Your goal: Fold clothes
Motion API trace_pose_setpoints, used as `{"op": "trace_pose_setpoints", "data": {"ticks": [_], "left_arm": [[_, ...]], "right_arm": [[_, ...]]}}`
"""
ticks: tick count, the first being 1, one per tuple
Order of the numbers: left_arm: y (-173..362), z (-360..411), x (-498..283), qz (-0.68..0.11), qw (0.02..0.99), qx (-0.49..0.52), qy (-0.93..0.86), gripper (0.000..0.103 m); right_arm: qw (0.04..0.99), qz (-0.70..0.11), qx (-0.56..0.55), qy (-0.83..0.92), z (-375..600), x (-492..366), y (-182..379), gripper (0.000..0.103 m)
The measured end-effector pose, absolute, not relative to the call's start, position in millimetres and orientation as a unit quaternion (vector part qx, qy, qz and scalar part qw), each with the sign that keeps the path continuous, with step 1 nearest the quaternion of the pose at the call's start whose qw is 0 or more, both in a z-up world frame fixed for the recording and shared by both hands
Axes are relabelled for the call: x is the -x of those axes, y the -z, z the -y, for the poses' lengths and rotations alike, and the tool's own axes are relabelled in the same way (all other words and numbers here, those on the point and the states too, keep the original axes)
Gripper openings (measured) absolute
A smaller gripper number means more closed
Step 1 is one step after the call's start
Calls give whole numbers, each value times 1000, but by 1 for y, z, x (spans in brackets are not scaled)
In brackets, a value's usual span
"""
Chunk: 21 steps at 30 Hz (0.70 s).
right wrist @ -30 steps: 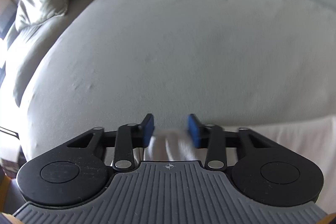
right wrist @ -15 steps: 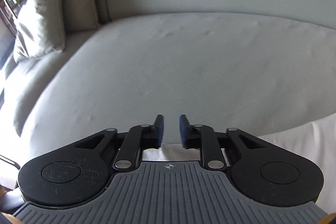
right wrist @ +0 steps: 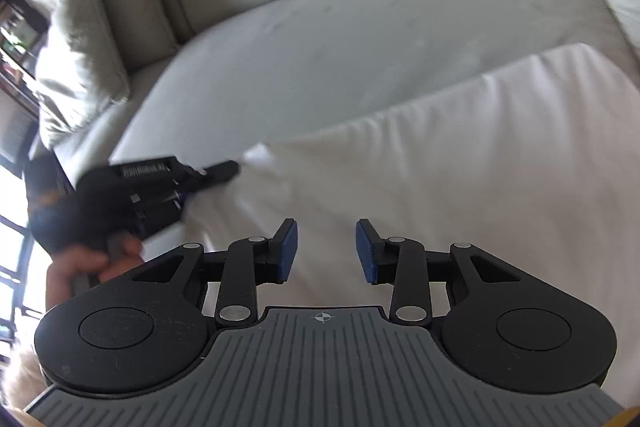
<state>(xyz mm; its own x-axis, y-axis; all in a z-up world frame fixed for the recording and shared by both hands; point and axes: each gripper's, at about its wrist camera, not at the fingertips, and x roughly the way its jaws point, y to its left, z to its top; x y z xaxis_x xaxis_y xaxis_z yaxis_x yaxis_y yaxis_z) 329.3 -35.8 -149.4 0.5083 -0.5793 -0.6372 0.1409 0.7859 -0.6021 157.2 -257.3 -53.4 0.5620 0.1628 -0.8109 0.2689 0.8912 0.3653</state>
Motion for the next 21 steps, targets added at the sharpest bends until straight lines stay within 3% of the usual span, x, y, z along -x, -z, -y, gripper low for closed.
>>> {"op": "trace_pose_setpoints", "data": {"ticks": [5,7,10,15,18,19,21], "left_arm": [[119,44,-311,-350,921,129,111,4],[121,40,-317,-357,932,63,24,8],[127,-5,-316,-395,905,157,33,8],[105,-10,-264,-368,902,146,173,9],[98,-10,-203,-363,874,161,281,18],[95,1,-186,-357,870,153,304,26],[101,27,-159,-373,880,83,282,29]], "right_arm": [[859,-468,-201,51,270,-129,68,35],[860,-466,-199,57,272,-127,68,36],[860,-465,-202,64,276,-125,63,40],[872,-425,-228,87,300,-96,46,41],[880,-400,-233,109,317,-72,35,43],[882,-393,-233,116,323,-62,33,45],[884,-389,-222,134,331,-50,36,51]]}}
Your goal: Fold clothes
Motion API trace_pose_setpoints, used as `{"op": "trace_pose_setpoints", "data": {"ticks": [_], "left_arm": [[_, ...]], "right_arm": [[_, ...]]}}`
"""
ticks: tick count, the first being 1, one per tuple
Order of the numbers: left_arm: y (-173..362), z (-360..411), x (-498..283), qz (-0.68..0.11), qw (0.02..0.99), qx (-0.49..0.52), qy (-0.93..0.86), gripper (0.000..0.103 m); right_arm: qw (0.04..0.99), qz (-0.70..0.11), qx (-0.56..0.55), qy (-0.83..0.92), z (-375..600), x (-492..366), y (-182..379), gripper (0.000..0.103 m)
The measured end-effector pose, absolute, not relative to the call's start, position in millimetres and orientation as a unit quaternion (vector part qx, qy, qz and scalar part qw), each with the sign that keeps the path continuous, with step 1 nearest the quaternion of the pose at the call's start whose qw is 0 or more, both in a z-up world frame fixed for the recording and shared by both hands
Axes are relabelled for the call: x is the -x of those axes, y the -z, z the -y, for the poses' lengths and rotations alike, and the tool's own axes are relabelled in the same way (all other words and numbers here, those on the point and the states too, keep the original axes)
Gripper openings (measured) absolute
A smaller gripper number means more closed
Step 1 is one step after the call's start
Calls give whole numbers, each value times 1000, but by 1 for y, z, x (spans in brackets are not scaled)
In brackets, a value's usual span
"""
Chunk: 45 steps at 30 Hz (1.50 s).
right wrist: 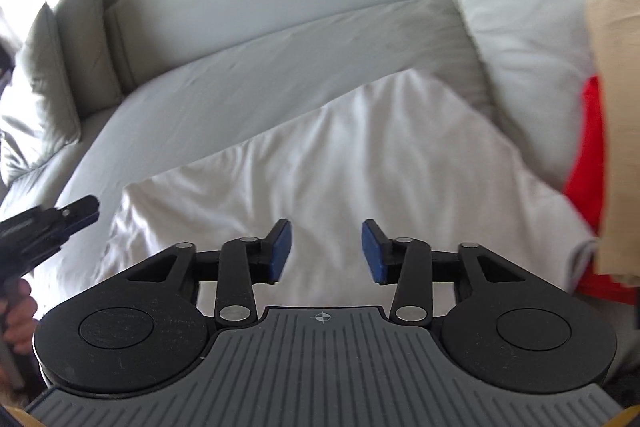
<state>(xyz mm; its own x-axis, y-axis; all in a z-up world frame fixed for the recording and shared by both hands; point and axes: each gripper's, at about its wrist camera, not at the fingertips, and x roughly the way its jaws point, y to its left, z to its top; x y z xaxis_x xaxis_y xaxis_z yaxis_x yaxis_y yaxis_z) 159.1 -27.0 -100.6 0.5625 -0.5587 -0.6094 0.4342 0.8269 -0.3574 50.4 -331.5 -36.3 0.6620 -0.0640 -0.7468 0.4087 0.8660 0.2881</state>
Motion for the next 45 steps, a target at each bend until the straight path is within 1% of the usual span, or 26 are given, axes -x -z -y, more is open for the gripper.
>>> {"op": "trace_pose_setpoints", "data": {"ticks": [1,2,4,5,7,10,11,12,13,14,15,17,20,22,23,24,31,33,35,42,45], "left_arm": [[114,32,-158,-399,886,45,234,29],[127,37,-156,-422,887,6,186,19],[132,36,-149,-416,898,-5,142,19],[130,34,-142,-418,899,-9,127,14],[125,29,-129,-423,901,-16,98,12],[125,28,-113,-420,903,-36,81,11],[119,25,-117,-425,901,-37,78,11],[114,27,-111,-428,900,-40,78,11],[109,29,-104,-431,898,-43,78,11],[104,43,-100,-425,900,-47,85,14],[98,56,-97,-420,902,-51,91,18],[90,70,-84,-414,901,-56,116,30],[84,92,-72,-410,898,-57,152,38],[82,107,-63,-408,895,-62,168,40],[84,112,-59,-411,893,-63,169,41],[86,117,-56,-414,892,-65,171,41],[91,140,-54,-430,883,-75,173,41],[90,145,-55,-432,881,-83,171,43],[90,150,-55,-438,878,-87,170,46],[99,160,-57,-450,871,-99,170,47],[100,162,-58,-450,869,-108,172,47]], "right_arm": [[885,-390,-212,142,335,-47,41,51],[885,-394,-198,151,338,-43,47,51],[878,-420,-160,165,342,-37,61,51],[873,-437,-133,171,343,-32,67,50],[873,-441,-112,179,351,-15,69,51],[858,-444,-181,187,380,15,71,55],[852,-442,-205,190,388,25,71,55],[856,-428,-220,191,392,36,69,53],[861,-410,-231,190,395,48,67,51],[867,-392,-243,190,399,59,65,51],[874,-369,-255,186,401,71,62,51],[882,-339,-271,182,402,86,59,52],[886,-329,-277,174,401,92,61,52],[888,-323,-282,165,396,92,63,53],[890,-319,-282,163,395,92,64,57],[889,-317,-285,164,394,90,66,57],[866,-314,-347,177,403,79,81,58],[858,-318,-360,181,405,74,86,58],[855,-320,-359,192,406,70,90,58],[846,-330,-364,206,413,58,102,58],[846,-336,-356,211,413,52,106,60]]}}
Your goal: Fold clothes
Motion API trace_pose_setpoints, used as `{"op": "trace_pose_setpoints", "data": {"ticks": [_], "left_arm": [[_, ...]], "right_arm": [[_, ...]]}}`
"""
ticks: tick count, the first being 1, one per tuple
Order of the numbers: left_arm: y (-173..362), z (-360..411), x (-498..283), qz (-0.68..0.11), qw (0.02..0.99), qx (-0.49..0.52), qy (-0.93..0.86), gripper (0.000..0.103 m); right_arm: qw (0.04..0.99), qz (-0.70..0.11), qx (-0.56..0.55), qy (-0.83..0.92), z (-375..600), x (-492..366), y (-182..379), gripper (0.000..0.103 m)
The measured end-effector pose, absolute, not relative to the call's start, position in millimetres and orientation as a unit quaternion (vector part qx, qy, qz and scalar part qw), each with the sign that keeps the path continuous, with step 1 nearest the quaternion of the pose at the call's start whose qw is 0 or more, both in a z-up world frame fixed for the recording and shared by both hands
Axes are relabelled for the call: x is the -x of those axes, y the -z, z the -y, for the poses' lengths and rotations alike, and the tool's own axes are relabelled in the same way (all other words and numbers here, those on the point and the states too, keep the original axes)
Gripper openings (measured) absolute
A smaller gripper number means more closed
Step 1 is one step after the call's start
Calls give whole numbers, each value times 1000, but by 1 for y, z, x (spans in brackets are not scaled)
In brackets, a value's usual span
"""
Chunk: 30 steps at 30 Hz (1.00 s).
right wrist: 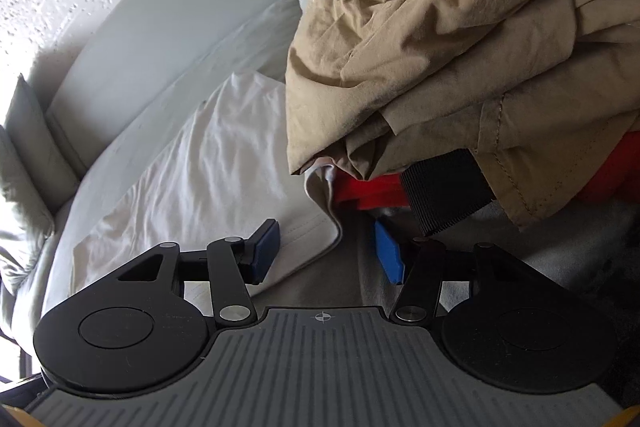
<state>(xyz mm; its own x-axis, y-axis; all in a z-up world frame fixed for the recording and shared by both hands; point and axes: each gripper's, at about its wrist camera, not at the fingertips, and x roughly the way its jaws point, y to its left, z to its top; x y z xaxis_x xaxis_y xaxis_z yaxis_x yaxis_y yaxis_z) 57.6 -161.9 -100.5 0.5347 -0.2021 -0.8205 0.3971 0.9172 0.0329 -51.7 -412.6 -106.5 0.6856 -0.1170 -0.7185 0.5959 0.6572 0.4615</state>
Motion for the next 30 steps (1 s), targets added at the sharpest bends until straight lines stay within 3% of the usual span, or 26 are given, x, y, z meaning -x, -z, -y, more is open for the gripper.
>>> {"op": "trace_pose_setpoints", "data": {"ticks": [6,13,22,23,25,27,30], "left_arm": [[97,150,-55,-462,864,-90,180,48],[93,162,-39,-422,876,-94,215,47],[105,167,-40,-449,856,-91,240,48],[105,167,-40,-449,856,-89,241,48],[106,166,-40,-449,856,-87,242,48],[106,166,-40,-449,856,-85,243,48],[104,165,-40,-450,856,-80,243,48]], "right_arm": [[845,-339,-356,209,411,51,108,60],[835,-307,-406,210,415,50,113,60],[852,-214,-390,276,397,13,143,61],[853,-203,-391,279,395,11,147,58],[853,-192,-392,287,395,10,154,38],[849,-184,-413,274,399,13,157,5],[850,-182,-430,245,397,14,153,5]]}}
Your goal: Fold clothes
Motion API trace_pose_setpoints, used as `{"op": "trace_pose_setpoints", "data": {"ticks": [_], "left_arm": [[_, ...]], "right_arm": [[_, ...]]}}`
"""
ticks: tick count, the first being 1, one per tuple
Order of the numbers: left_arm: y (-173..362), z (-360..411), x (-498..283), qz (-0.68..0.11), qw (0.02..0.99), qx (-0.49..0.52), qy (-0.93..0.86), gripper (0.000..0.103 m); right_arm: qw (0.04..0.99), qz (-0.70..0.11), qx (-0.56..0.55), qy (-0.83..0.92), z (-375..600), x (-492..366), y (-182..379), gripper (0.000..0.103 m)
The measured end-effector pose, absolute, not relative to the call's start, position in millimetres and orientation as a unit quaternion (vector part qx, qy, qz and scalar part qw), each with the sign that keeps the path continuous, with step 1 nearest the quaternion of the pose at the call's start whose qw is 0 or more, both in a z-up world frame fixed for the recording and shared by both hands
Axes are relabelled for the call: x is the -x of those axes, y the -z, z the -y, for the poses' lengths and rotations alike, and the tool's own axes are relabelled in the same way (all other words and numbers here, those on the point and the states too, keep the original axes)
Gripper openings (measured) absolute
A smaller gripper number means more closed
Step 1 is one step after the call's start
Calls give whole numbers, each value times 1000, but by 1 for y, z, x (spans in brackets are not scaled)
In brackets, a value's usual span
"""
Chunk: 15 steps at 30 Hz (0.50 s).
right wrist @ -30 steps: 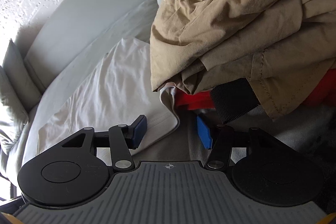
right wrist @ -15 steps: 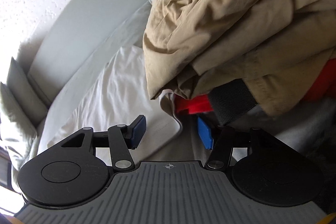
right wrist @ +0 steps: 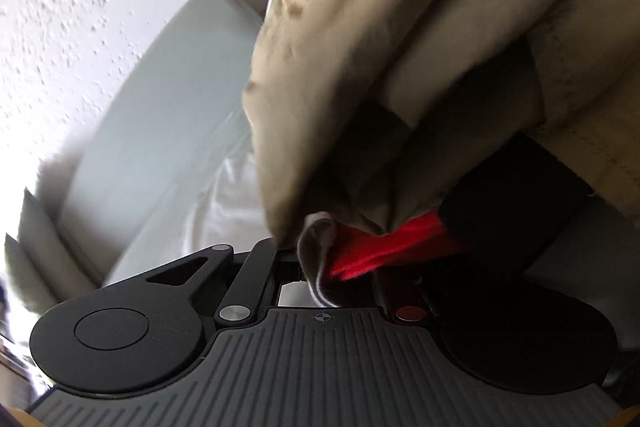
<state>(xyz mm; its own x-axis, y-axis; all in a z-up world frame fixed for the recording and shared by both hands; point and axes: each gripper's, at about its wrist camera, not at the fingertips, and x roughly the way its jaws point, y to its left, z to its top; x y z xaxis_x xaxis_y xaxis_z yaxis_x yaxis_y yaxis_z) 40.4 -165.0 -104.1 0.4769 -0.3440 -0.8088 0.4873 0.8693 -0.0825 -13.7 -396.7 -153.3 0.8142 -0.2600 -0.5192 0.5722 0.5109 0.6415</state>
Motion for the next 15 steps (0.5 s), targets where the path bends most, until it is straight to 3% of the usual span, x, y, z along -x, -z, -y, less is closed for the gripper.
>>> {"op": "trace_pose_setpoints", "data": {"ticks": [11,15], "left_arm": [[61,79,-58,-424,889,-8,173,47],[60,29,-66,-422,897,34,131,47]], "right_arm": [[882,-211,-368,206,342,-19,112,3],[920,-215,-274,182,296,-43,95,3]]}}
